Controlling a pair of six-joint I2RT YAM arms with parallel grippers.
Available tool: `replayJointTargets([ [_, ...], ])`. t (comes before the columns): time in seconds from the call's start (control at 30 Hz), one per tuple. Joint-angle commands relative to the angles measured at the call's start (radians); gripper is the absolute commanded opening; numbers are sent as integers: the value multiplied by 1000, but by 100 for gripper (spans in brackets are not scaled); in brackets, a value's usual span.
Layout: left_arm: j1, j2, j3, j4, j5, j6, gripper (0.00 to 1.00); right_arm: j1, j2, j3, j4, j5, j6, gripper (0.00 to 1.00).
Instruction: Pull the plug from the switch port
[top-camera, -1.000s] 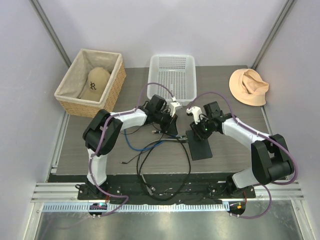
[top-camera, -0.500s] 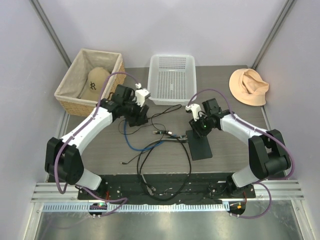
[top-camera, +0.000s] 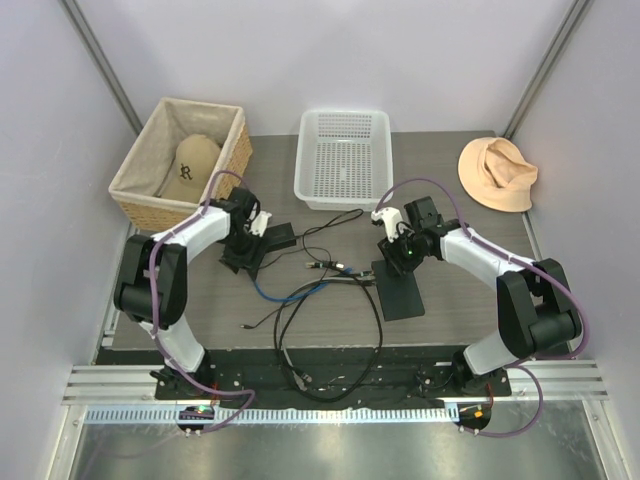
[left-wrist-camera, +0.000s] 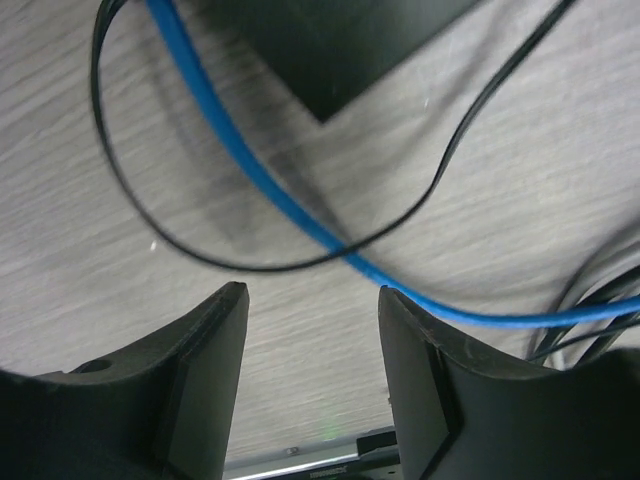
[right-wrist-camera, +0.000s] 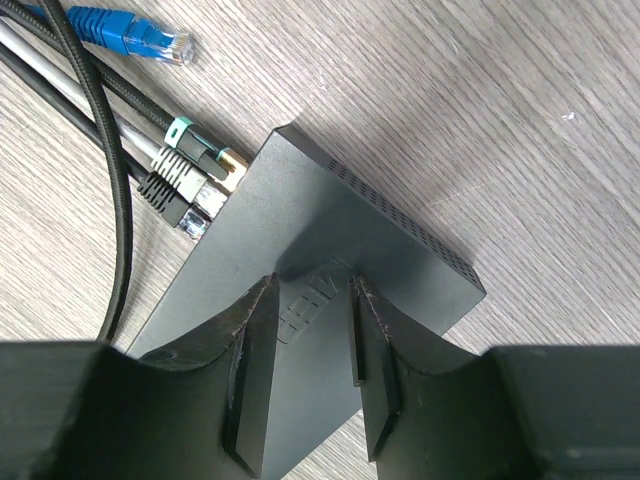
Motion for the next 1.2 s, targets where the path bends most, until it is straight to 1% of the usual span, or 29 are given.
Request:
replayJointTargets([
  [0.0,1,59,53,13,65,-44,58,0,-20,7,-6,14,8,41],
  [0.07,1,90,70,1,109,-49,57,0,-21,5,-9,14,8,41],
  [0.17,1,93,95,-28,123,-47,57,0,-23,-1,-3,14,5,41],
  [0.2,0,90,96,-37,119,-77,57,0,-23,-9,-1,11,5,42],
  [0.3,1,104,78,-28,68,-85,56,0,-23,-21,19,7,10,42],
  [0.33,1,112,73,-27,51,-82,54,0,-21,-22,20,7,11,42],
  [0.37,0,125,69,-24,37,-76,50,-2,-21,-24,25,7,11,42],
  [0.4,0,148,64,-22,5,-66,43,0,-23,-24,28,7,11,42],
  [0.43,1,158,61,-19,-18,-31,34,0,-24,-24,28,8,10,42],
  [0.5,11,164,41,-2,-88,3,26,0,-29,-28,29,11,8,43],
  [0.53,14,150,33,4,-107,20,14,0,-31,-29,31,14,7,42],
  [0.57,17,138,27,8,-127,64,7,0,-38,-32,29,16,5,42],
  [0.63,24,72,15,18,-188,100,0,0,-46,-44,29,16,5,43],
  [0.73,29,-18,29,5,-264,198,0,0,-58,-62,31,14,8,42],
  [0.8,37,-52,41,-1,-320,278,0,0,-64,-75,33,11,10,42],
  [0.83,38,-71,39,5,-378,310,0,0,-67,-76,37,11,10,43],
  [0.9,46,-117,20,43,-438,387,0,0,-70,-81,39,11,11,43],
  [1.1,64,-146,12,128,-578,473,0,-2,-81,-87,46,14,10,43],
  [1.17,64,-157,-2,205,-647,513,0,-3,-86,-91,45,16,11,43],
])
